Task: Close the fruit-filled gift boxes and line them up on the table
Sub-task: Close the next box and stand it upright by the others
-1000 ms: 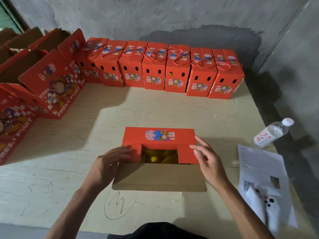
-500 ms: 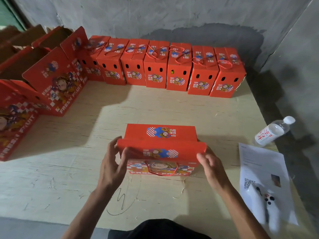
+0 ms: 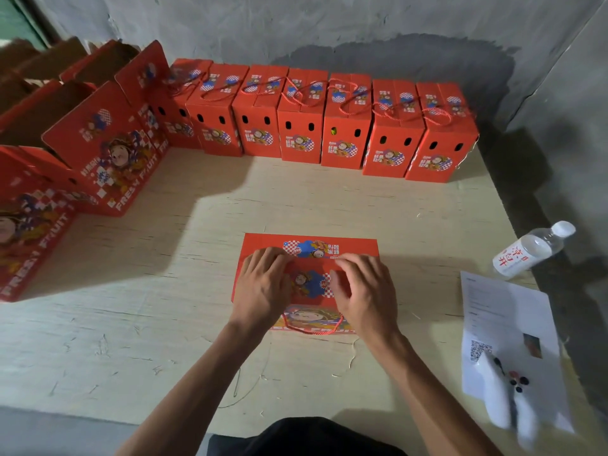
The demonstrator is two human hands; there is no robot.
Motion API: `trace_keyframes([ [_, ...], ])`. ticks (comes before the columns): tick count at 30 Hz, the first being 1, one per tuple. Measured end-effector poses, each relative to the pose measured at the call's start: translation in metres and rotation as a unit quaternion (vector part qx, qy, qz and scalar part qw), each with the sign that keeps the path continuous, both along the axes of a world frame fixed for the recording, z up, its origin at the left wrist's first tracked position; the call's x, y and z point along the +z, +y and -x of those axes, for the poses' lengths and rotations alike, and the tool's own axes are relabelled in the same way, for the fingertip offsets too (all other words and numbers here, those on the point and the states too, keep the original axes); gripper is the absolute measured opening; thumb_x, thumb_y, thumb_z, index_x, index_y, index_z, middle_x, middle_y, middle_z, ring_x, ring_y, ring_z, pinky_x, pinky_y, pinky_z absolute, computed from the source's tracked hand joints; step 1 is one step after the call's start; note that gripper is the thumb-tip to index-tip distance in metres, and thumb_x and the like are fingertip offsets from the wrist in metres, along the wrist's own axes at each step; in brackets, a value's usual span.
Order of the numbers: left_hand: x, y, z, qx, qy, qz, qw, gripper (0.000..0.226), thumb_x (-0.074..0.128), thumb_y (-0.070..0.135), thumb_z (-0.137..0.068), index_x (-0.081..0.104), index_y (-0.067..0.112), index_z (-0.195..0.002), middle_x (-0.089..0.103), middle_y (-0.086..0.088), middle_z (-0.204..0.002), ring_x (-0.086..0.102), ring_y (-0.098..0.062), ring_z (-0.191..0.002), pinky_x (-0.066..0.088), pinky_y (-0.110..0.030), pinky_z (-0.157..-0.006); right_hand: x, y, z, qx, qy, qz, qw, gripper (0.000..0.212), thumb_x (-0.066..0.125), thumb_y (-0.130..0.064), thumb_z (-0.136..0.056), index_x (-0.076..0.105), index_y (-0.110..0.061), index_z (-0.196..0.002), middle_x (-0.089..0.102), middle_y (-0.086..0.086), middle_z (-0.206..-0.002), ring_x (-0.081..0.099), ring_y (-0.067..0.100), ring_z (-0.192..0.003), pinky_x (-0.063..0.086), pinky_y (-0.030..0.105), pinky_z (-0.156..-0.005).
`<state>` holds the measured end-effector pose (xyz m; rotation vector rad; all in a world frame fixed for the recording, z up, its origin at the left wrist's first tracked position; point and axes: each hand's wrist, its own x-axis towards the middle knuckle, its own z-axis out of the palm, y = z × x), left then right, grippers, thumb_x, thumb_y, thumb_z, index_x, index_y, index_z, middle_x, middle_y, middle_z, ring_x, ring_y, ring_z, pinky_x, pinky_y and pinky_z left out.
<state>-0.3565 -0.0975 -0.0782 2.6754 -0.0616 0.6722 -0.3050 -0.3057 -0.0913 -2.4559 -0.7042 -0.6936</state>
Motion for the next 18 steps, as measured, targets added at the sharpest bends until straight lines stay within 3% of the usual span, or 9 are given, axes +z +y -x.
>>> trace_keyframes([
  [3,-0.0001,-0.0059,-0.0012,0.021,-0.029,-0.018,0.999,0.012,0.058,0.017,-0.093,0.066,0.009,-0.096,0.065,-0.005,-0.100,0.058,-0.028,-0.089,0.047,-0.043,-0.081,-0.0034,0.0016,-0.0007,-0.009,-0.015,-0.012,1.000,0.020,0.062,-0.028,-0.100,0.074,-0.012,-0.103,0.071,0.000,-0.107,0.063,0.025,-0.095,0.050,0.039,-0.083],
  [7,-0.0043,-0.0095,-0.0025,0.053,-0.052,-0.021,0.997,0.010,0.064,0.016,-0.091,0.062,0.010,-0.083,0.059,-0.005,-0.085,0.050,-0.029,-0.075,0.044,-0.045,-0.070,-0.0074,0.0016,-0.0008,-0.015,-0.029,-0.043,0.999,0.015,0.064,-0.024,-0.098,0.075,-0.013,-0.098,0.071,-0.002,-0.100,0.062,0.026,-0.086,0.050,0.040,-0.077],
  [13,-0.0071,-0.0086,-0.0041,0.049,-0.072,-0.014,0.996,0.008,0.067,0.016,-0.090,0.068,0.011,-0.084,0.060,-0.003,-0.083,0.050,-0.027,-0.073,0.045,-0.043,-0.067,-0.0096,0.0022,-0.0024,-0.023,-0.026,-0.055,0.998,0.014,0.065,-0.022,-0.097,0.076,-0.014,-0.096,0.071,-0.003,-0.097,0.061,0.024,-0.083,0.050,0.039,-0.074],
  [18,-0.0039,-0.0116,-0.0035,0.057,-0.027,-0.003,0.998,0.006,0.068,0.017,-0.091,0.067,0.014,-0.087,0.062,0.000,-0.088,0.052,-0.026,-0.078,0.044,-0.043,-0.072,-0.0047,0.0042,-0.0014,-0.048,0.002,-0.031,0.998,0.021,0.062,-0.032,-0.101,0.074,-0.017,-0.094,0.069,-0.004,-0.096,0.059,0.023,-0.084,0.048,0.040,-0.075],
])
